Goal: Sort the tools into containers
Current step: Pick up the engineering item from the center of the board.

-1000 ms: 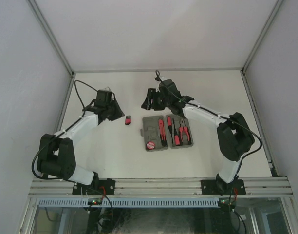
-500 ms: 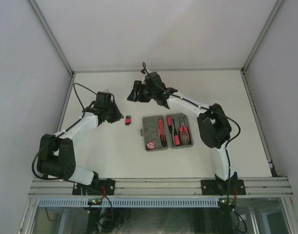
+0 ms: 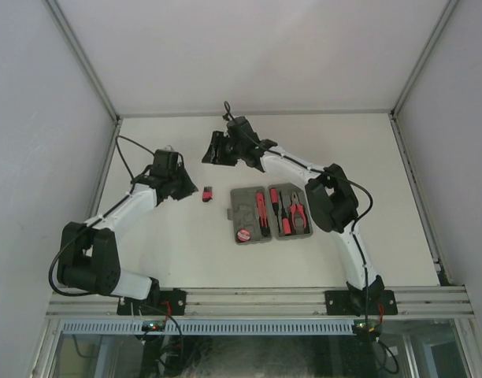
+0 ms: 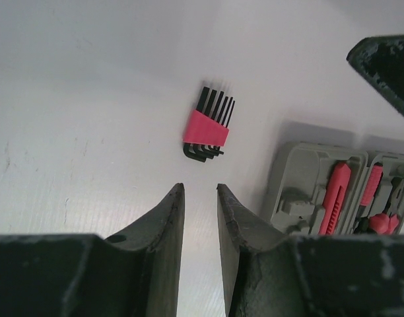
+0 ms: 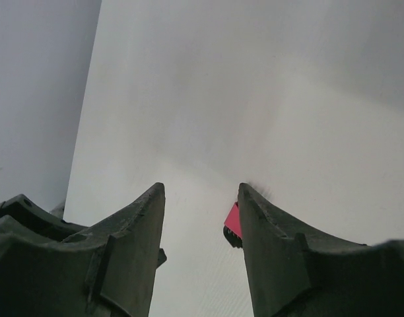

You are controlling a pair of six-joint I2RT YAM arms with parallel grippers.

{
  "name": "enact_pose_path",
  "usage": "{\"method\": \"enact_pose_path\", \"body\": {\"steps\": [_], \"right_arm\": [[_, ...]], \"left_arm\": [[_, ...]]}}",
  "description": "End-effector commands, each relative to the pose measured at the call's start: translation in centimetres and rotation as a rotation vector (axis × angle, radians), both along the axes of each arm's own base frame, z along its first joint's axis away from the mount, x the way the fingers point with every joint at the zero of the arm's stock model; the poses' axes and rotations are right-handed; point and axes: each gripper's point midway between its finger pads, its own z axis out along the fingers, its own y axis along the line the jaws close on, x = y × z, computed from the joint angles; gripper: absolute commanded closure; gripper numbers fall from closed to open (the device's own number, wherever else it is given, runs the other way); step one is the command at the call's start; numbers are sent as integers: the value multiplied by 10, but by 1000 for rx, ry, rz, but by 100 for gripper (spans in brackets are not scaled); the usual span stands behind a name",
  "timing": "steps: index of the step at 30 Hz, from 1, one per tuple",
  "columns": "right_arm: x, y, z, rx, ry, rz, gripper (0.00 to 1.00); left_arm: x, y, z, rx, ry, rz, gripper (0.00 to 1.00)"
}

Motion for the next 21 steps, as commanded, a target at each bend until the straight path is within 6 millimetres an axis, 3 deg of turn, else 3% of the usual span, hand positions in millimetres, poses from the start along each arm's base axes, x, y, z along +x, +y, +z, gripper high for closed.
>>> {"method": "enact_pose_path", "body": {"steps": [1, 11, 21], "right_arm": [[12, 11, 19, 29, -29, -21, 52], [22, 14, 11, 2, -22, -51, 53], [18, 14, -12, -59, 12, -62, 54]], "left_arm": [[-2, 7, 6, 4, -21, 33, 70], [-3, 13, 11, 19, -35, 59, 70], [-4, 16, 11, 23, -37, 67, 70]]}}
